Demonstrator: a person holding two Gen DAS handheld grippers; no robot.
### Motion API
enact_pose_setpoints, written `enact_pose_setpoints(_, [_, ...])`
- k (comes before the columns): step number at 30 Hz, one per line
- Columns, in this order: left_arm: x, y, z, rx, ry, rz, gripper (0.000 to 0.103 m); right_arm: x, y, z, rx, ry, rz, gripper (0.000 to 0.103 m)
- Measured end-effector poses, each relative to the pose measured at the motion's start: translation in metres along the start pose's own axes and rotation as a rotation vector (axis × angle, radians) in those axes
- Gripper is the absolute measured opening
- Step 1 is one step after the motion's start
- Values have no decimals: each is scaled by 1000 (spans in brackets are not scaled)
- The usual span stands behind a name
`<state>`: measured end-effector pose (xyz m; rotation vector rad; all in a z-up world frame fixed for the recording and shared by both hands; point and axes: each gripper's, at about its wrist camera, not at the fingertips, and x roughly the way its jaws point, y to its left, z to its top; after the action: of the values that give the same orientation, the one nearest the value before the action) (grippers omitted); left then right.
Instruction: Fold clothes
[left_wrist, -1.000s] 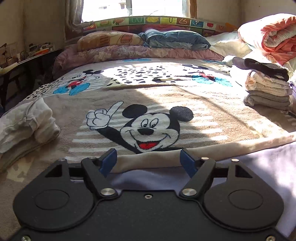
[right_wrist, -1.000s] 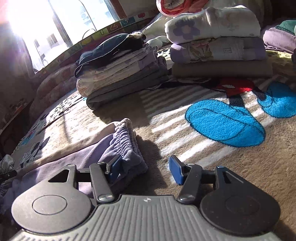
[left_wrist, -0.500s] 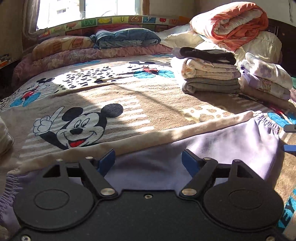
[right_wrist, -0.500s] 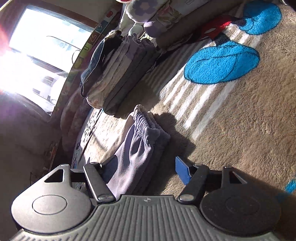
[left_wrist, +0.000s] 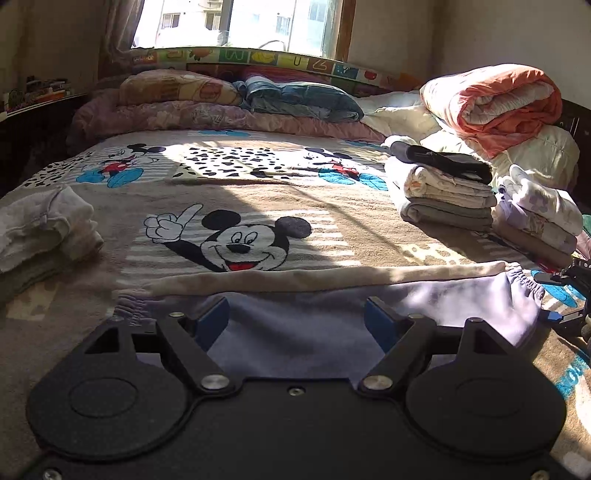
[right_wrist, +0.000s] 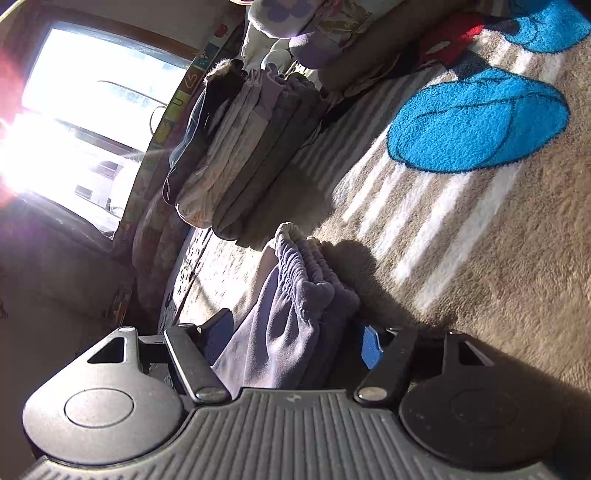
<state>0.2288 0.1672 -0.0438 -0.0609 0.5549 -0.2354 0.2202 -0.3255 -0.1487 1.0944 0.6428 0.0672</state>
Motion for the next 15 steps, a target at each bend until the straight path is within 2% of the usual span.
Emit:
enact_pose_setpoints(5, [-13, 28, 2, -66, -25, 39, 81, 7, 12, -2, 32, 65, -63, 69])
enact_pose_setpoints(9, [-16, 37, 6, -93, -43, 38, 81, 12, 3, -2, 67, -18, -35, 67])
enact_pose_setpoints(12, [-18, 44, 4, -101, -42, 40, 81, 12, -4, -6, 62, -58, -36, 60])
enact_pose_setpoints(13, [-17, 48, 2, -105, -37, 47, 81, 12, -6, -7, 61, -71, -37, 50])
enact_pose_setpoints(14, [-16, 52, 0, -109, -31, 56, 81, 12, -8, -8, 59, -84, -37, 34])
enact_pose_setpoints(15, [-15, 55, -2, -113, -25, 68, 81, 12, -10, -10, 58, -97, -38, 24])
